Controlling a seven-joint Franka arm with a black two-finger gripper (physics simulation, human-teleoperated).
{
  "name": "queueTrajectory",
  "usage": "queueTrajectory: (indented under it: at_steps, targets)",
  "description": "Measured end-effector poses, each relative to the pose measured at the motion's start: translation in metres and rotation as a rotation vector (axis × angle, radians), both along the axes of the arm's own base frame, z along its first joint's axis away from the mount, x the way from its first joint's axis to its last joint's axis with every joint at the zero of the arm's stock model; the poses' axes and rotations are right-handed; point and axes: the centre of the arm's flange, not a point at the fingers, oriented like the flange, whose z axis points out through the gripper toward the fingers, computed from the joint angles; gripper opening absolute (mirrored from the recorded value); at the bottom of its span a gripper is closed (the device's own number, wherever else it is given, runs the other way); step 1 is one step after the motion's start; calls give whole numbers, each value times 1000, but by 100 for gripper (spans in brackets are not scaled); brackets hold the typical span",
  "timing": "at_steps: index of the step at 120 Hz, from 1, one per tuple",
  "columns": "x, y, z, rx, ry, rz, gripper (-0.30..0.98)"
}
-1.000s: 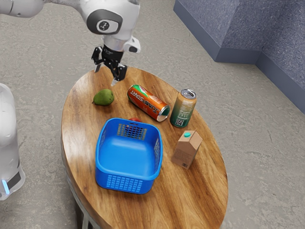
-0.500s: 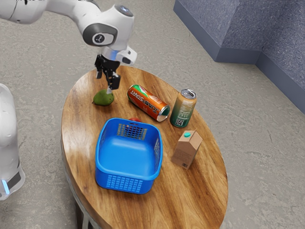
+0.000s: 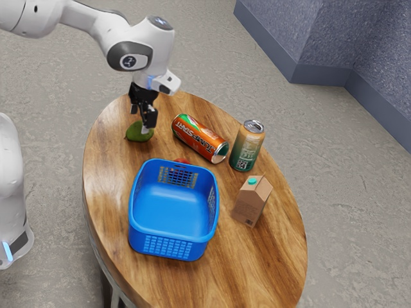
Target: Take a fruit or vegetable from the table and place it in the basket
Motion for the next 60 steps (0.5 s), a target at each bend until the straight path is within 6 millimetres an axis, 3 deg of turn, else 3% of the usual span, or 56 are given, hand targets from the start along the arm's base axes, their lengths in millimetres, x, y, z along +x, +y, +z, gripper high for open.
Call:
queueTrajectory:
  at_steps: [60]
  targets:
    - [3, 6, -7, -9, -19, -40, 69]
